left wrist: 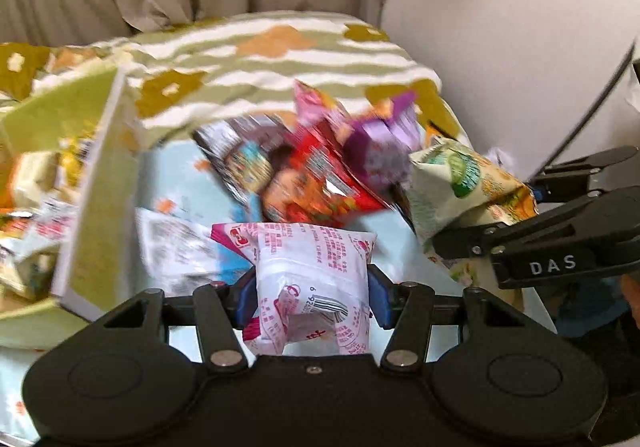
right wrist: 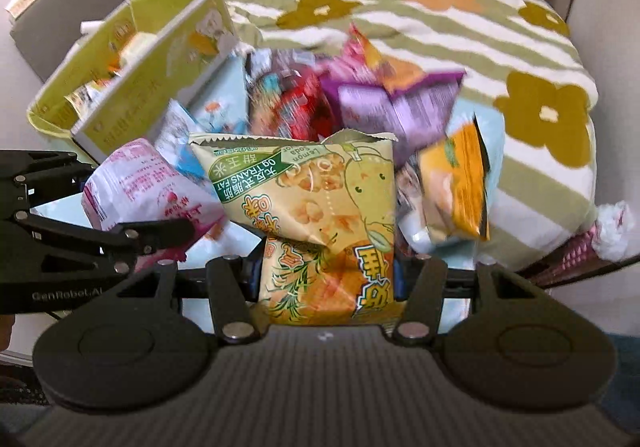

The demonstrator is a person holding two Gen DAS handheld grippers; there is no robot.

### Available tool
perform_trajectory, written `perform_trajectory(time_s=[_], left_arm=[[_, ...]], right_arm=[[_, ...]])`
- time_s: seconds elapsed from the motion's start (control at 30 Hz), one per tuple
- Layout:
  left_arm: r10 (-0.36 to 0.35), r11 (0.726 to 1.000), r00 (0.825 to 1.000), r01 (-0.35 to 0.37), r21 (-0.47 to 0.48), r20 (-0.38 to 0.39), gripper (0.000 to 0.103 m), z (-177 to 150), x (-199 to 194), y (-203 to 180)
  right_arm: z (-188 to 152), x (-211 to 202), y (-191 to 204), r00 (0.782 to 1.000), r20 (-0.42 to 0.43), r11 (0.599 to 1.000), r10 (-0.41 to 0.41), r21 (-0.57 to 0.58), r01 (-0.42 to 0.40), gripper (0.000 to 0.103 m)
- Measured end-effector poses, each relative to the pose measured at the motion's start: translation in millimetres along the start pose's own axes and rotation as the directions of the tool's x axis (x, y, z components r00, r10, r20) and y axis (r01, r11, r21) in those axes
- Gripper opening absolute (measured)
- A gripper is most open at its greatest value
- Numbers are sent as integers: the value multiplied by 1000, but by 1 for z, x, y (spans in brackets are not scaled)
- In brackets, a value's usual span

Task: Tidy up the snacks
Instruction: 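Drop the pink bag from the left tool while the right tool drops a yellow bag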

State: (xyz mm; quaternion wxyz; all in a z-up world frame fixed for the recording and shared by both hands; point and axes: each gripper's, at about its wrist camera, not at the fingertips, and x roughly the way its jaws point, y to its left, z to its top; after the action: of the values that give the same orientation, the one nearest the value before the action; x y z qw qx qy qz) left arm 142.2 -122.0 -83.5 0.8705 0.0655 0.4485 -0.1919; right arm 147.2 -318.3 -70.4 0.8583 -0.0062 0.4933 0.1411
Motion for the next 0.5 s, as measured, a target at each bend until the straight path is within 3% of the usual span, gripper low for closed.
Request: perform_trajectory(time_s=[0.23,0.5], left_arm=[[80,996,994,-76,-54,79,58,21,-37,54],[153,984,979,-139,-111,132,58,33,-71,145]], right_arm=[[44,-14,46,997,74,998,25,-66,-20,70],[99,-9,132,985,141,991,103,-100,-89,70]])
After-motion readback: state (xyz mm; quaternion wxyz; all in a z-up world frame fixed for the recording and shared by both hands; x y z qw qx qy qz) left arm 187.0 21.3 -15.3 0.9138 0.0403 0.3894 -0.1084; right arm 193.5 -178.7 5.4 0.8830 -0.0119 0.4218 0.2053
